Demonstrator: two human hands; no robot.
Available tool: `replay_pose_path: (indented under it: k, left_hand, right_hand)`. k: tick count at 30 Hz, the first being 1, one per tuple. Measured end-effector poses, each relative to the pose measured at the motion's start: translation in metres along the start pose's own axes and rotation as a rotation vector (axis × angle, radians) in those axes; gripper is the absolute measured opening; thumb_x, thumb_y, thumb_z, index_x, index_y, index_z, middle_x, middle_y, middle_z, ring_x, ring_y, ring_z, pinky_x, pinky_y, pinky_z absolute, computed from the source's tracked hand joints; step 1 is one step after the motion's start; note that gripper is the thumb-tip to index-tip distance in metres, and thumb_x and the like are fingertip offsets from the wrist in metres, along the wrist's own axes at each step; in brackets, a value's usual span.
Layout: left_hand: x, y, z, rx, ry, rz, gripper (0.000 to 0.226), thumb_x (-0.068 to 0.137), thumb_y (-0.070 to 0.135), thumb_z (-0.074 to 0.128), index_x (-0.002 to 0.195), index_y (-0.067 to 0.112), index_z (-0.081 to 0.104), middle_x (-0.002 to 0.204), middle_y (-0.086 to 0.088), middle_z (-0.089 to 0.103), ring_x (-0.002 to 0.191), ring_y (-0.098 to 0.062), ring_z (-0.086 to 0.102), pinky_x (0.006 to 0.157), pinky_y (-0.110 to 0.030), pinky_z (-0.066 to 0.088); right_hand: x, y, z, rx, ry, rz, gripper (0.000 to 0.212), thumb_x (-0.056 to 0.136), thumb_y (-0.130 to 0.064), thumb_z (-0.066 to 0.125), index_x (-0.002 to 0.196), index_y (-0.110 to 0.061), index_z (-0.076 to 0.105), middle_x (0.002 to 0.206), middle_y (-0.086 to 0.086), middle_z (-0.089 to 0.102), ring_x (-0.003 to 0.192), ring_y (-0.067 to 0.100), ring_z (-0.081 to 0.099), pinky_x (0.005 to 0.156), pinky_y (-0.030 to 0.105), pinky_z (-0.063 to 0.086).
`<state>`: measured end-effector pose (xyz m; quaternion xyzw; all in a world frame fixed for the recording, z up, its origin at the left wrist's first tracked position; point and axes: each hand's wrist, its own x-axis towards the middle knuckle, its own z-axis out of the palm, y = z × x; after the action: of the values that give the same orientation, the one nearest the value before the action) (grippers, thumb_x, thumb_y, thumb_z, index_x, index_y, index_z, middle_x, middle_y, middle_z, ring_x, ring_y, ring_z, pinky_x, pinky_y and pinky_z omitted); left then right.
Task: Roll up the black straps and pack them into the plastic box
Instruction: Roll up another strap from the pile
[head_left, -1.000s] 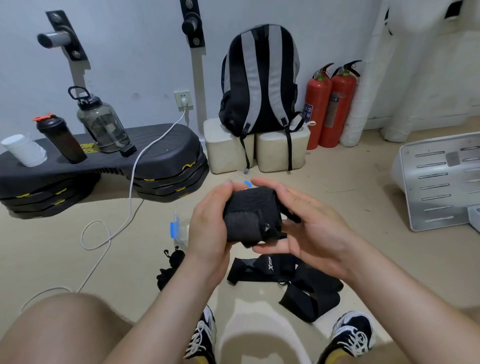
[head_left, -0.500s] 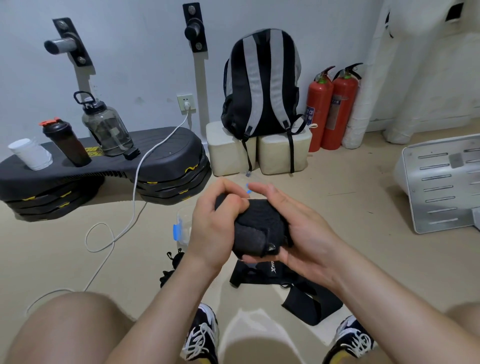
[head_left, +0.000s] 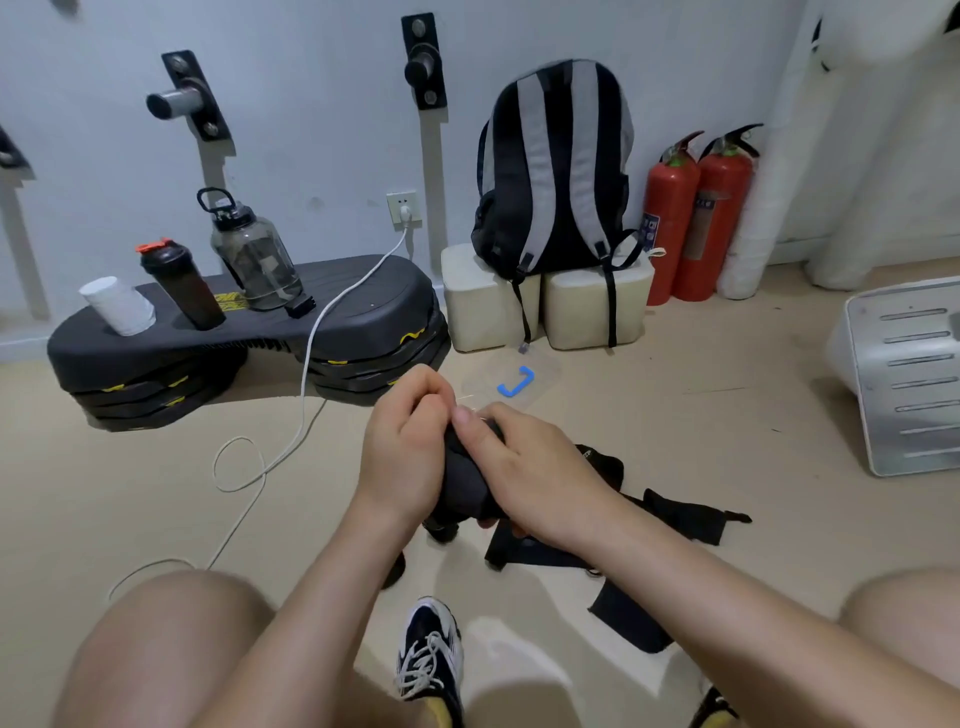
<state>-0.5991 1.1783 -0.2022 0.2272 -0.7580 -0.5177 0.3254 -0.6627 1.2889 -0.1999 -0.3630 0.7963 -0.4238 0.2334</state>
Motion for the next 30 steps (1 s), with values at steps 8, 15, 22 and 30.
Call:
replay_pose_path:
  k: [8,15,22,30]
  left_hand:
    - [0.006,0.015,0.000,-0.196,-0.272,-0.276,0.025,0.073,0.037,0.061,0.098,0.032,0.063,0.091,0.007,0.063,0.088,-0.014,0.060,0.077,-0.032,0.049]
    - [0.028,0.025,-0.032,0.258,-0.211,0.055,0.047,0.067,0.036,0.090,0.108,0.045,0.069,0.100,0.015,0.075,0.097,-0.006,0.070,0.094,-0.038,0.056]
    - [0.048,0.014,-0.065,0.238,-0.479,-0.042,0.060,0.074,0.034,0.086,0.122,0.037,0.050,0.101,0.006,0.066,0.081,-0.018,0.071,0.067,-0.040,0.062]
    - [0.056,-0.061,-0.080,0.402,-0.408,0.015,0.062,0.064,0.045,0.078,0.119,0.039,0.050,0.102,0.012,0.060,0.089,-0.007,0.061,0.075,-0.027,0.051]
  right_hand:
    - [0.017,0.011,-0.024,0.493,-0.054,0.153,0.046,0.098,-0.054,0.049,0.097,-0.012,0.065,0.067,0.004,0.059,0.046,0.016,0.050,0.039,0.021,0.034]
    - [0.033,0.012,-0.029,0.917,0.024,0.451,0.039,0.094,-0.056,0.054,0.086,-0.018,0.060,0.058,0.004,0.055,0.042,0.015,0.044,0.035,0.017,0.027]
    - [0.060,-0.007,0.000,0.992,-0.235,0.284,0.055,0.096,-0.062,0.046,0.110,-0.014,0.069,0.087,0.005,0.069,0.074,0.021,0.061,0.064,0.030,0.053]
    - [0.097,0.013,0.047,0.808,-0.358,0.339,0.039,0.096,-0.055,0.051,0.112,-0.026,0.072,0.106,-0.001,0.076,0.091,0.015,0.070,0.092,0.048,0.057]
